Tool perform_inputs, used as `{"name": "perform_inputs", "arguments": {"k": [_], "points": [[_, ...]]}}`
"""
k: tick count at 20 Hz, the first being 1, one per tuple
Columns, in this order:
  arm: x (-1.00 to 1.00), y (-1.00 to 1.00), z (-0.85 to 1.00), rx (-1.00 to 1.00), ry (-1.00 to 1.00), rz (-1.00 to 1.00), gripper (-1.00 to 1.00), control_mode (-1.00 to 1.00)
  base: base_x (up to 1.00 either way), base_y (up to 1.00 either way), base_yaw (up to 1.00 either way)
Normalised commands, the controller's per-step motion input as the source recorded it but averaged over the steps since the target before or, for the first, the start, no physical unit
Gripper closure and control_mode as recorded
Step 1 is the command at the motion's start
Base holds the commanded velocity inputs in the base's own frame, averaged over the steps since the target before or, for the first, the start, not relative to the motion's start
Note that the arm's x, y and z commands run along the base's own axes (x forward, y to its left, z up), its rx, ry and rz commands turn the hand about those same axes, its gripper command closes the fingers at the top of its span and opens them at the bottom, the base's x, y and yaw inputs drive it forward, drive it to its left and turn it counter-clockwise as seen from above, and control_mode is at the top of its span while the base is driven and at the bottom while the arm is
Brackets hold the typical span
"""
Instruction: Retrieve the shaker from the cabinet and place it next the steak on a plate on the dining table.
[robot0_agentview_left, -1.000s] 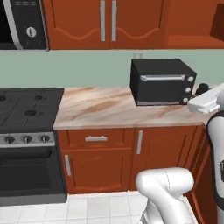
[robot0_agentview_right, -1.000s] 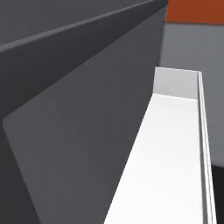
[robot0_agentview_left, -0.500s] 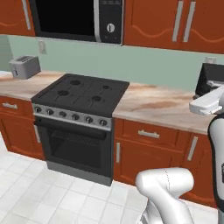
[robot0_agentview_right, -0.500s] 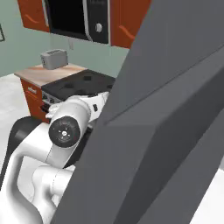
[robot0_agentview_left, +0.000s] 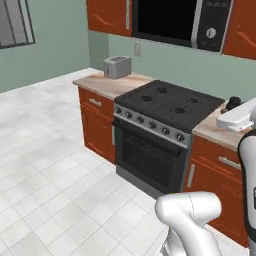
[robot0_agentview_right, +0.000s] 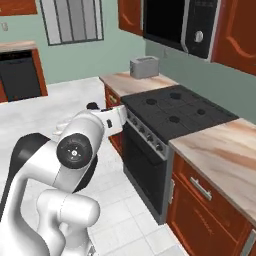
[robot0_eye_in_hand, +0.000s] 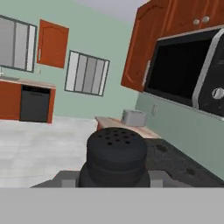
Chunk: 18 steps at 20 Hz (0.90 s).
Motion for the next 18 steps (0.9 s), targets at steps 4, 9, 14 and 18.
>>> {"name": "perform_inputs", "arguments": {"k": [4, 9, 14, 18], "points": [[0.00, 0.00, 0.00, 0.00, 0.00, 0.00, 1.00, 1.00, 0.04, 0.60, 0.64], [0.00, 0.00, 0.00, 0.00, 0.00, 0.00, 1.00, 1.00, 0.20, 0.61, 0.57], [0.00, 0.00, 0.00, 0.00, 0.00, 0.00, 1.00, 1.00, 0.25, 0.58, 0.59], [0.00, 0.00, 0.00, 0.00, 0.00, 0.00, 1.00, 1.00, 0.32, 0.52, 0.62]]}}
